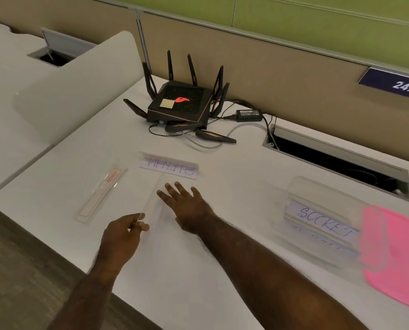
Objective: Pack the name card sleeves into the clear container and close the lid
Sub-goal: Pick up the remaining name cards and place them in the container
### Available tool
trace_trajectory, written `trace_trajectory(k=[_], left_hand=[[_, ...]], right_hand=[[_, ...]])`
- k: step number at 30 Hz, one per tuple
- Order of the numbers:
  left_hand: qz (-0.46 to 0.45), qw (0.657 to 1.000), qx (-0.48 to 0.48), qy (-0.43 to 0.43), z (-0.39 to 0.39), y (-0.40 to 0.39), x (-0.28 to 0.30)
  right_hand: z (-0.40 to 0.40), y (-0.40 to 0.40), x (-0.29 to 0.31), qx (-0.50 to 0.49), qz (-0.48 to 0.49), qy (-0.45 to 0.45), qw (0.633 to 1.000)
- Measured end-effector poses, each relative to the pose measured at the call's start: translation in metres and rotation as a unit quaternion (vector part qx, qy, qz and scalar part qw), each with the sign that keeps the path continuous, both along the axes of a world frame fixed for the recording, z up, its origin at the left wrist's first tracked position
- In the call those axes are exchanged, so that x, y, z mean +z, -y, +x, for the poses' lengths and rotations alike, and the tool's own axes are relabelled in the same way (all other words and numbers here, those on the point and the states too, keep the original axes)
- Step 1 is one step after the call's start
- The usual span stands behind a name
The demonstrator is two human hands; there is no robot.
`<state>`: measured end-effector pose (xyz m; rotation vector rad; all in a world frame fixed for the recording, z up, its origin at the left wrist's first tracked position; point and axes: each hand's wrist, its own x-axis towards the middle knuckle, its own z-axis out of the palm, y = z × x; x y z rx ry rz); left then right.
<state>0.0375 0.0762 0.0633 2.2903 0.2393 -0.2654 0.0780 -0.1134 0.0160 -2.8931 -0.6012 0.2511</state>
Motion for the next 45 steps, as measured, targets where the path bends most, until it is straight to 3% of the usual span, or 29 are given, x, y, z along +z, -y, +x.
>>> trace_trajectory(k=[6, 14, 19, 24, 31, 39, 45], left_hand=[[-0.163, 0.982, -0.038, -0.089, 0.017, 0.012, 0.034], [-0.203, 0.949, -0.170, -0.174, 0.049, 0.024, 0.047], [-0.080, 0.970, -0.216, -0.076, 0.066, 0.044, 0.042], [0.066, 0.940, -0.335, 0.002, 0.083, 0.065, 0.038], [0.104, 0.900, -0.414, 0.091, 0.095, 0.125, 0.039], [0.125, 0.845, -0.492, 0.169, 0.075, 0.236, 0.035], [0.193, 0.818, -0.490, 0.232, 0.055, 0.308, 0.031]], right_hand=[[0.009, 0.050, 0.013, -0.054, -0.016, 0.041, 0.998], [0.002, 0.114, 0.035, -0.078, 0.009, 0.067, 0.995], [-0.017, 0.152, 0.041, -0.111, 0.004, 0.040, 0.993], [-0.035, 0.177, 0.057, -0.179, 0.027, 0.019, 0.983], [-0.073, 0.229, 0.073, -0.275, 0.051, 0.016, 0.960], [-0.136, 0.313, 0.095, -0.351, -0.009, 0.031, 0.936], [-0.173, 0.353, 0.095, -0.415, -0.070, 0.044, 0.906]])
